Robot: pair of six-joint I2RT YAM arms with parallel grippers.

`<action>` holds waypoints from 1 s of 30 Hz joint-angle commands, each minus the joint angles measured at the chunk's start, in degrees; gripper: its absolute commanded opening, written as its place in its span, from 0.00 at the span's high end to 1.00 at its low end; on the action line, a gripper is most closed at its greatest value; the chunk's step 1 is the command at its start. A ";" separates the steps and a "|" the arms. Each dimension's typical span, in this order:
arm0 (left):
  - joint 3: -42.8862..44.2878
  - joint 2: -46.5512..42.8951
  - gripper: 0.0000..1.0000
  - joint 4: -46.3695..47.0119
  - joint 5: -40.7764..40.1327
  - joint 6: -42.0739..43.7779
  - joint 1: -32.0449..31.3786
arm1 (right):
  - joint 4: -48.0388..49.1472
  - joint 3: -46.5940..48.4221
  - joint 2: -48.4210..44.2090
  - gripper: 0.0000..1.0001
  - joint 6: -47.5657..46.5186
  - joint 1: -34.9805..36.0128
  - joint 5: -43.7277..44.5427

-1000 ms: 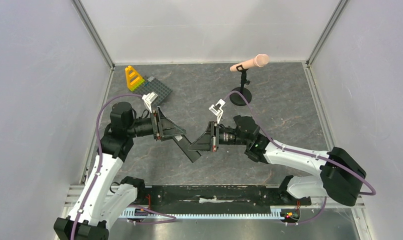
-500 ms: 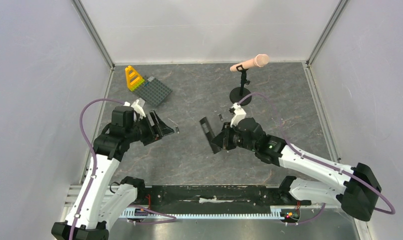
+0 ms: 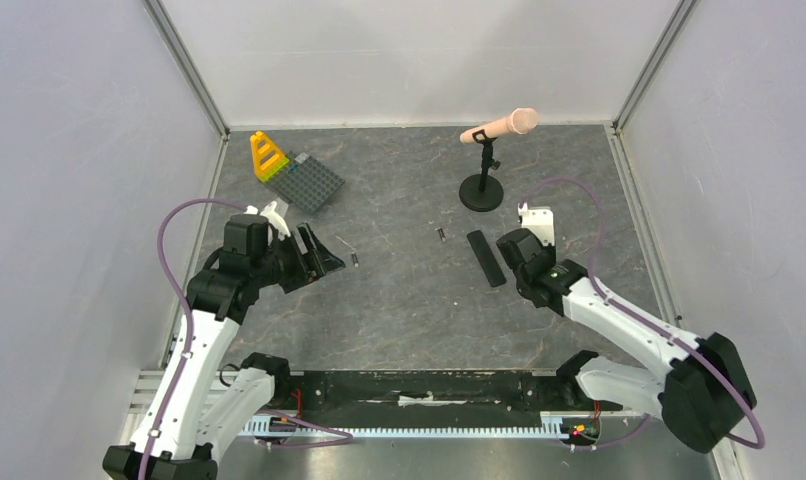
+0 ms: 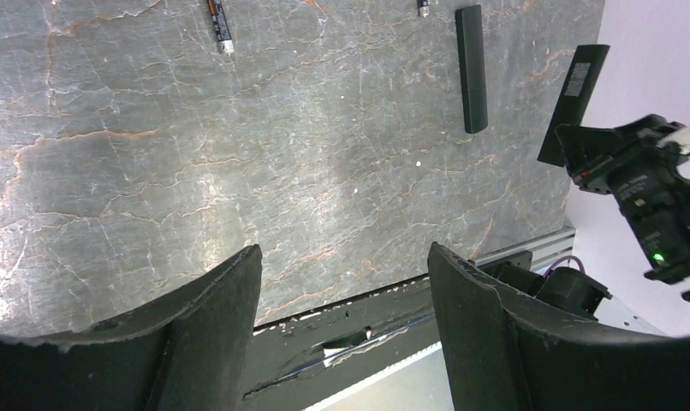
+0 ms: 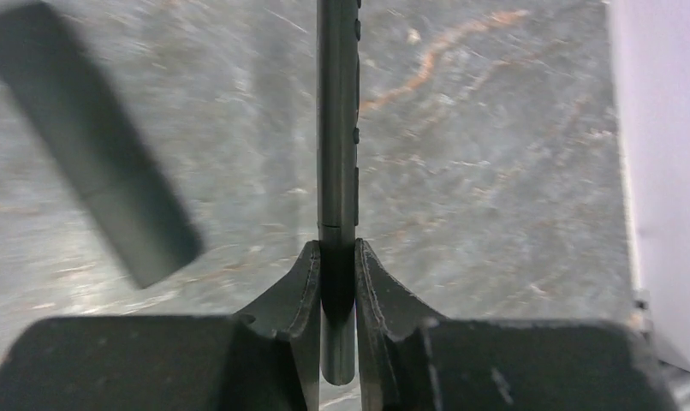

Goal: Load the batteries into the remote control
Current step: Place the remote control at the center of the board.

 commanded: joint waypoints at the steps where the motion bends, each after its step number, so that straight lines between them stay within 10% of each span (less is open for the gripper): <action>1: -0.71 -0.05 0.24 3.38 1.91 0.06 -0.14 | 2.38 -2.47 4.64 1.00 -6.06 -2.36 9.52; 12: -0.45 0.63 0.24 3.55 1.99 0.15 -0.14 | 5.35 -0.62 18.97 0.98 -12.43 -4.07 9.91; 30: 0.43 3.02 0.25 4.48 1.87 0.59 -0.14 | 5.02 5.37 16.62 0.48 -12.51 -4.11 -7.03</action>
